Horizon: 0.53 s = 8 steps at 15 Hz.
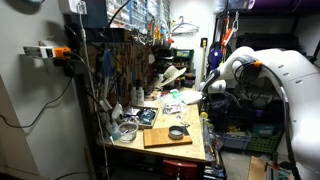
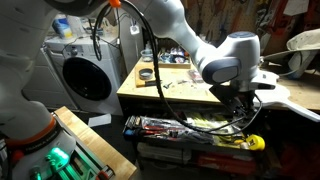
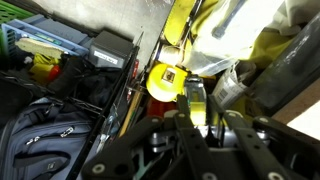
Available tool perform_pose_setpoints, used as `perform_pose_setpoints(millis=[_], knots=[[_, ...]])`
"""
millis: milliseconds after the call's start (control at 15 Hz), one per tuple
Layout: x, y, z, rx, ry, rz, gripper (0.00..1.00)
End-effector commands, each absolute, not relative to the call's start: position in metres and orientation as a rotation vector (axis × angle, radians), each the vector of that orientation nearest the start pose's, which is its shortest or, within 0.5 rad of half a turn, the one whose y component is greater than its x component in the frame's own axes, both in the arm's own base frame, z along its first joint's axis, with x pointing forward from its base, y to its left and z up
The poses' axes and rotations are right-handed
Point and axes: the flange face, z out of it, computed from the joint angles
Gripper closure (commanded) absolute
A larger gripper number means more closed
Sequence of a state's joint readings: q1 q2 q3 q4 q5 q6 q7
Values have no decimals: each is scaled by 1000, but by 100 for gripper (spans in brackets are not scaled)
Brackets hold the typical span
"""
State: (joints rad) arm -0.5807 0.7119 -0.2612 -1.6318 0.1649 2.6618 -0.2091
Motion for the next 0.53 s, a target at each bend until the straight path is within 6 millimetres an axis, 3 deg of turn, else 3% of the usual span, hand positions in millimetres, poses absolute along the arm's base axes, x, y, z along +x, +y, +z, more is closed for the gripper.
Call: perform_pose_setpoints(millis=[0, 467], knots=[[468, -483, 269, -3177, 1066, -525, 94], [421, -418, 294, -3164, 1033, -705, 94]])
